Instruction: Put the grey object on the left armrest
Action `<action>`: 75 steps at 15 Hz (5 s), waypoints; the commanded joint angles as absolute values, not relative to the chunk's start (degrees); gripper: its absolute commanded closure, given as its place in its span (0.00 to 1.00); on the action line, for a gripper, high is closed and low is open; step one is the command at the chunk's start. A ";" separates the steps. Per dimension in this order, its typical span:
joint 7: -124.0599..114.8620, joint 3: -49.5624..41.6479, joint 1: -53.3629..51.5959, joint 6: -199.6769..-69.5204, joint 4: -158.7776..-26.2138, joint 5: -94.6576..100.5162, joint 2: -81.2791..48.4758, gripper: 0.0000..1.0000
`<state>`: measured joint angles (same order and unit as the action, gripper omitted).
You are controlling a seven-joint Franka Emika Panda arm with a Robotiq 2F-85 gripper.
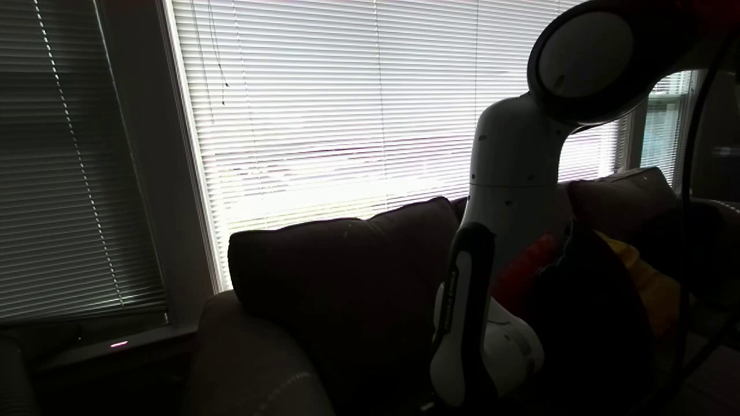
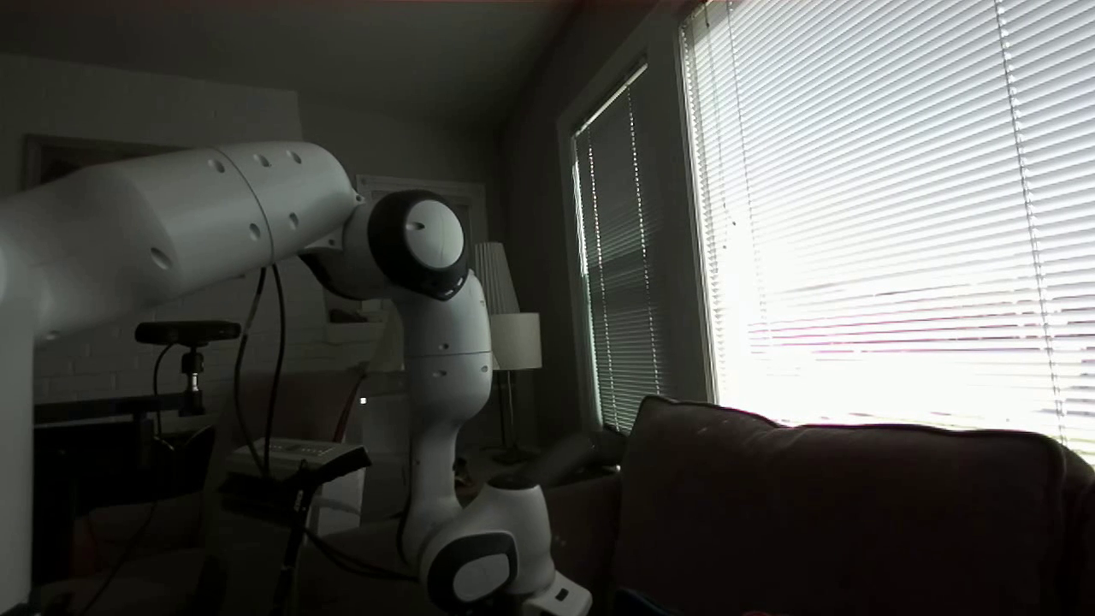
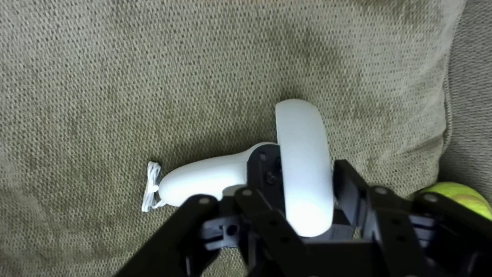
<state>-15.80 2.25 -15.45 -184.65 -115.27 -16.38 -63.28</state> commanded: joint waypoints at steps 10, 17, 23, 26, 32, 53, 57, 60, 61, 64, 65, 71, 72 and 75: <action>-16.14 3.32 -14.08 -185.61 -117.83 -16.53 -59.05 0.92; -12.72 8.23 -7.92 -178.60 -123.05 -14.24 -47.14 0.92; -10.37 9.08 -10.73 -170.15 -122.28 -11.55 -37.90 0.92; -10.98 8.12 -14.31 -165.87 -120.71 -9.47 -34.78 0.92; -2.79 11.68 -14.02 -155.62 -111.89 -4.34 -34.67 0.92; 27.70 18.90 -15.72 -147.08 -85.53 4.66 -49.69 0.92; 31.62 21.67 -15.31 -147.31 -85.71 4.16 -50.15 0.92; 34.06 23.68 -14.80 -146.42 -86.31 3.51 -50.45 0.92; 34.83 24.31 -14.56 -146.15 -86.36 3.19 -50.68 0.92; 36.79 26.13 -13.58 -145.12 -86.49 2.13 -51.54 0.92; 37.31 26.72 -13.15 -144.49 -86.47 1.68 -51.87 0.92; 40.06 28.54 -11.15 -143.97 -87.16 0.68 -53.41 0.92; 40.38 28.89 -10.79 -143.58 -87.19 0.41 -53.47 0.92; 40.85 29.20 -10.30 -143.92 -87.45 0.19 -53.51 0.92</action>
<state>38.31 27.85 -11.54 -144.94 -87.75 2.12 -52.68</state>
